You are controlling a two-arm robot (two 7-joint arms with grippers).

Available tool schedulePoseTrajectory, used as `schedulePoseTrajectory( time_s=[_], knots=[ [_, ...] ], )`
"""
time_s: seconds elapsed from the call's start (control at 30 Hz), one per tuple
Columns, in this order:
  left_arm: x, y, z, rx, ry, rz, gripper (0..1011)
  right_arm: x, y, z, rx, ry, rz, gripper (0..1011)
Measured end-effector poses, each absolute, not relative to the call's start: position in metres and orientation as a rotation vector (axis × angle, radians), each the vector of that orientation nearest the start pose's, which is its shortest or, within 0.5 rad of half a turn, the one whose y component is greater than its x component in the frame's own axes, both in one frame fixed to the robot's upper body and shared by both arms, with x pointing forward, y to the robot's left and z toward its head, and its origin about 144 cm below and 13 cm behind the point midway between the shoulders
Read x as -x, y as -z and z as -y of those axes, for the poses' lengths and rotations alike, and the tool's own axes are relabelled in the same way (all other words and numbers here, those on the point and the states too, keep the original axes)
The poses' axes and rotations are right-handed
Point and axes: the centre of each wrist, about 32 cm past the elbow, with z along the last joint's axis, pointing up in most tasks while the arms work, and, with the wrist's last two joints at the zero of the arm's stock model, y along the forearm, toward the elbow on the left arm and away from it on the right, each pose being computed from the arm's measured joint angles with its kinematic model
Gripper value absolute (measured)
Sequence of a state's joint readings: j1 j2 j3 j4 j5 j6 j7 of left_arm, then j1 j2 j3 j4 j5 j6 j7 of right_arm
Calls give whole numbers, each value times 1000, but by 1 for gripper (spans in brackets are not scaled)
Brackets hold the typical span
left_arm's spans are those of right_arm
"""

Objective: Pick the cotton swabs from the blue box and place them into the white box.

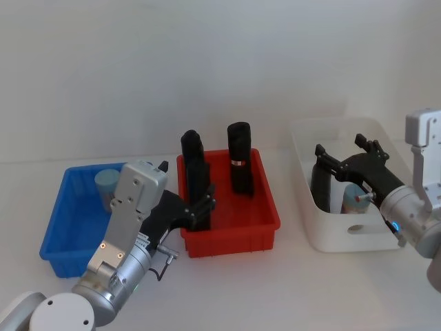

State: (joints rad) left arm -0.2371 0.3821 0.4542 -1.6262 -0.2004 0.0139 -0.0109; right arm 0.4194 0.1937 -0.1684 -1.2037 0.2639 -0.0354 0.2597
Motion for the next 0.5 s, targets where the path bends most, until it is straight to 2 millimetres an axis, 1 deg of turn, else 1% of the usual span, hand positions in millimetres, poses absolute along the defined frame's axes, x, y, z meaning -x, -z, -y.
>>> schedulePoseTrajectory(
  time_s=[0.5],
  knots=[
    [-492, -1204, -198, -61, -1124, 268, 1004, -574, -1185, 257, -58, 1226, 36, 1002]
  ],
)
